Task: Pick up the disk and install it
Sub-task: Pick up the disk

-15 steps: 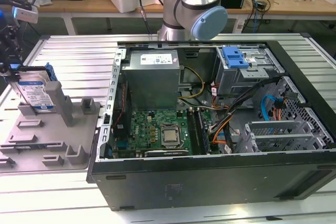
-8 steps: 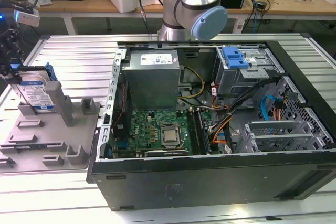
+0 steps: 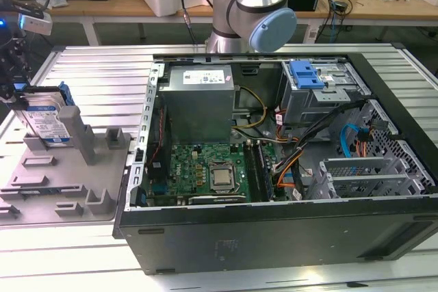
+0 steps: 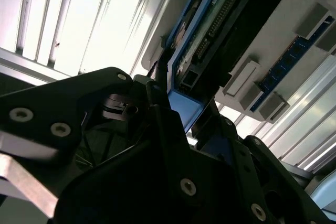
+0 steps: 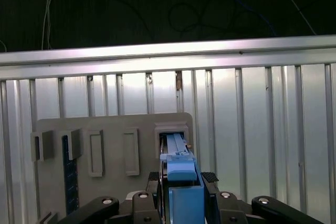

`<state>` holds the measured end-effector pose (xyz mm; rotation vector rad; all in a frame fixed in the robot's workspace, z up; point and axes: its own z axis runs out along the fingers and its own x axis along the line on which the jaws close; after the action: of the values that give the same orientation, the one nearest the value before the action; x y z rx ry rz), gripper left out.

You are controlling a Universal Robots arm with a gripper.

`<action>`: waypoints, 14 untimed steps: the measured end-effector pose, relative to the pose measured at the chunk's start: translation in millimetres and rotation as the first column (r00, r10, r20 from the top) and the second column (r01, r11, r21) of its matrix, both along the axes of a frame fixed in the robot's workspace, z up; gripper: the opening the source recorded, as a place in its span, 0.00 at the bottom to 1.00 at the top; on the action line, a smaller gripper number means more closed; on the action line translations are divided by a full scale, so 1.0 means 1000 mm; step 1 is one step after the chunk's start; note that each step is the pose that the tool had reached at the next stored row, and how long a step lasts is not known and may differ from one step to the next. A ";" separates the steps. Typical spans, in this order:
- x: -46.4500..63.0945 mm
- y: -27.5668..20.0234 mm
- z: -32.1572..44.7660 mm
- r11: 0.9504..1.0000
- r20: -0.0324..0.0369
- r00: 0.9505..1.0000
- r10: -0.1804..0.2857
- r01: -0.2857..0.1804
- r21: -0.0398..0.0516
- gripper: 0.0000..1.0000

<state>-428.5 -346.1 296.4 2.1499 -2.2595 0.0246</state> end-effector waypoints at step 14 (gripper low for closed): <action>-0.001 0.0000 -0.0004 1.000 0.000 1.000 0.000 0.000 -0.006 0.37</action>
<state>-429.2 -346.1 296.0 2.1472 -2.2567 0.0309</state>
